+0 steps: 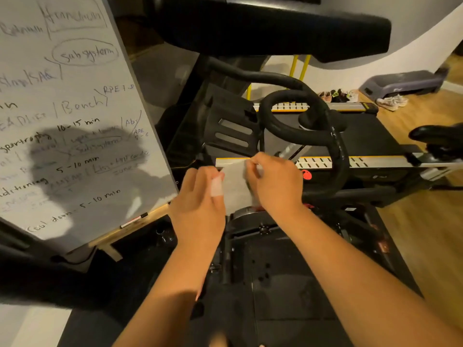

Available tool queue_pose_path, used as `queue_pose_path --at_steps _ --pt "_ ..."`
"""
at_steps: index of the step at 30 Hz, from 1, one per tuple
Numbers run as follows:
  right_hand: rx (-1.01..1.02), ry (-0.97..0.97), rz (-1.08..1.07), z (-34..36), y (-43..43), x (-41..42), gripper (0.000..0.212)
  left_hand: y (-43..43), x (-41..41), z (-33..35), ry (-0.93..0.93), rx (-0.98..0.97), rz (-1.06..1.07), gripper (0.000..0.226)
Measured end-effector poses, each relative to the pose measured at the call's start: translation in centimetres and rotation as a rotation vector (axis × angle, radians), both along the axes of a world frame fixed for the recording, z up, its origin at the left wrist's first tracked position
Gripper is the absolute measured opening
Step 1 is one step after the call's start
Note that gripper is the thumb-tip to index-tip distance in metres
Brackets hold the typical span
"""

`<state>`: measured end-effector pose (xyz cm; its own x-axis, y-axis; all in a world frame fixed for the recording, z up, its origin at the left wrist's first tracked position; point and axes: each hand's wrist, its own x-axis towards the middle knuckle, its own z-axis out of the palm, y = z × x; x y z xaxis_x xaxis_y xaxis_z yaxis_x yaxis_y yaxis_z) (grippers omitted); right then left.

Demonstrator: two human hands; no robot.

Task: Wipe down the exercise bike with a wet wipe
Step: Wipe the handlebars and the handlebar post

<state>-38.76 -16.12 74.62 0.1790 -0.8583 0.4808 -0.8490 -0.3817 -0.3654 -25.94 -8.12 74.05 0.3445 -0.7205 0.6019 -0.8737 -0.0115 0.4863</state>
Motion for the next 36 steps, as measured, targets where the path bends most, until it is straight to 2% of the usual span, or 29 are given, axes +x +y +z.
queue_pose_path --at_steps 3,4,6,9,12,14,16,18,21,23,26,30,32,34,36 --pt "0.019 0.166 -0.067 -0.2 -0.1 -4.1 0.01 0.2 -2.2 -0.5 -0.272 0.071 0.031 0.003" --pt "0.025 0.239 -0.09 -0.3 -0.3 -5.3 0.01 0.1 -3.2 -0.4 -0.318 0.099 0.015 0.008" --pt "0.021 0.396 -0.183 -0.2 -0.7 -7.2 0.011 -0.1 -5.6 -0.2 -0.377 0.191 -0.068 0.017" --pt "0.021 0.465 -0.324 0.1 -1.6 -10.8 0.019 -1.0 -8.3 -0.1 -0.359 0.262 -0.193 0.026" --pt "0.045 0.304 -0.346 0.5 -2.5 -14.0 0.028 -1.9 -9.1 1.4 -0.372 0.316 -0.258 0.042" --pt "-0.045 0.123 -0.281 1.2 -2.6 -13.0 0.026 -2.0 -9.1 3.3 -0.389 0.347 -0.232 0.046" --pt "-0.103 -0.006 -0.125 1.4 -2.0 -10.4 0.021 -2.4 -7.9 4.0 -0.292 0.471 -0.024 0.032" --pt "-0.16 0.013 0.048 -0.1 -1.0 -9.1 0.026 -2.2 -6.8 3.3 -0.163 0.482 0.153 0.022" --pt "-0.222 -0.008 0.238 -2.3 -2.4 -12.2 0.031 -1.9 -10.5 2.3 -0.202 0.419 0.164 0.034" --pt "-0.215 -0.017 0.2 -2.5 -4.9 -15.1 0.029 -3.0 -14.3 1.8 -0.257 0.445 0.091 0.043" --pt "-0.232 0.069 0.148 -2.3 -9.7 -19.3 0.03 -6.8 -18.5 1.7 -0.282 0.566 0.185 0.034" --pt "-0.095 0.227 0.086 0.0 -16.8 -22.9 0.031 -10.6 -22.5 1.7 -0.317 0.505 0.14 0.037" --pt "-0.118 0.079 0.095 1.3 -17.6 -23.4 0.029 -10.7 -22.9 1.9 -0.278 0.456 0.101 0.036" --pt "-0.187 -0.153 0.204 1.6 -15.0 -22.7 0.023 -9.3 -21.4 1.4 -0.269 0.41 0.12 0.026" --pt "-0.168 -0.167 0.388 -0.7 -11.0 -21.5 0.024 -7.1 -19.3 0.1 -0.257 0.358 0.189 0.017"
